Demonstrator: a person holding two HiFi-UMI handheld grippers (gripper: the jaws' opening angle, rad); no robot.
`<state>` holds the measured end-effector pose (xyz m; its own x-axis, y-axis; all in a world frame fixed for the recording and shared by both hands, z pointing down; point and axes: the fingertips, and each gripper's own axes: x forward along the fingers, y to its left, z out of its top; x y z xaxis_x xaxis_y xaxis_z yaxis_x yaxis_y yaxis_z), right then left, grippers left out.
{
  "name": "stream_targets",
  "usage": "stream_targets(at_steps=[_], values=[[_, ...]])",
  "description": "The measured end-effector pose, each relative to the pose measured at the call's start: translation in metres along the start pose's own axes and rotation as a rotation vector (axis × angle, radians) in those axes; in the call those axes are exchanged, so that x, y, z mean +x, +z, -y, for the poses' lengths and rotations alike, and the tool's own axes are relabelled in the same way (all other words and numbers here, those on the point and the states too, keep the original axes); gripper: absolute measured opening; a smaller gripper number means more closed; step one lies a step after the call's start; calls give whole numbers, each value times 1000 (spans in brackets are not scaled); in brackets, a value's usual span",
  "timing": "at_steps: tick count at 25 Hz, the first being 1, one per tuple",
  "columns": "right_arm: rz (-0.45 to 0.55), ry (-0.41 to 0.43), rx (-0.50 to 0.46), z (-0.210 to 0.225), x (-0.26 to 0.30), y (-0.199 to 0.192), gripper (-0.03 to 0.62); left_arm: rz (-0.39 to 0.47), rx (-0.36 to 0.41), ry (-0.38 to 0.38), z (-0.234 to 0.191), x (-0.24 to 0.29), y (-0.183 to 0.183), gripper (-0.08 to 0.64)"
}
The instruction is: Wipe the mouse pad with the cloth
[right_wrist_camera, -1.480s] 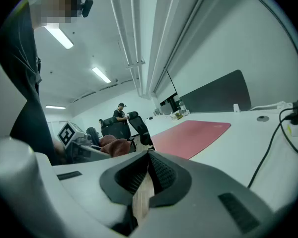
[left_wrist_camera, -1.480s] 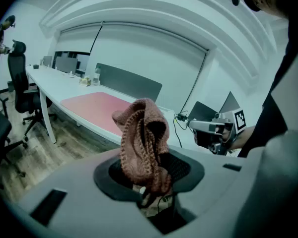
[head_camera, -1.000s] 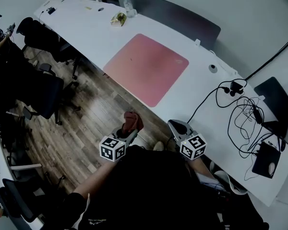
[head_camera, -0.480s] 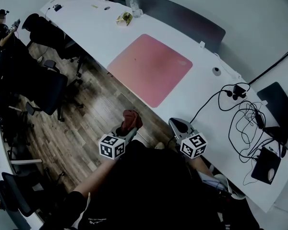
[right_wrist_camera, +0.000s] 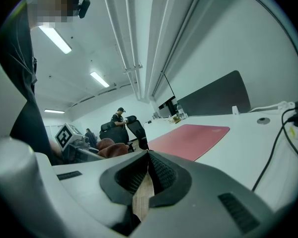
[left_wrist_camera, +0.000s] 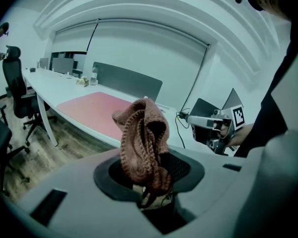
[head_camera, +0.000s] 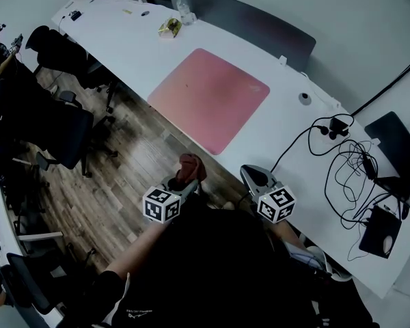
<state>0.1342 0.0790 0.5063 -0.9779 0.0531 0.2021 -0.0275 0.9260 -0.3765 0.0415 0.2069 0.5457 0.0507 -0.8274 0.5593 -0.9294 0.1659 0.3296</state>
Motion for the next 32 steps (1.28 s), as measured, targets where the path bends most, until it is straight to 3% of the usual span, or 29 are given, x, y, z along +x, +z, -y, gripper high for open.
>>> stream_targets(at_steps=[7, 23, 32], values=[[-14, -47, 28, 14, 9, -3, 26, -56, 7, -46, -11, 18, 4, 137], [-33, -238, 108, 47, 43, 2, 26, -248, 63, -332, -32, 90, 27, 137], [-19, -342, 143, 62, 56, 12, 26, -392, 161, -497, -27, 128, 27, 137]])
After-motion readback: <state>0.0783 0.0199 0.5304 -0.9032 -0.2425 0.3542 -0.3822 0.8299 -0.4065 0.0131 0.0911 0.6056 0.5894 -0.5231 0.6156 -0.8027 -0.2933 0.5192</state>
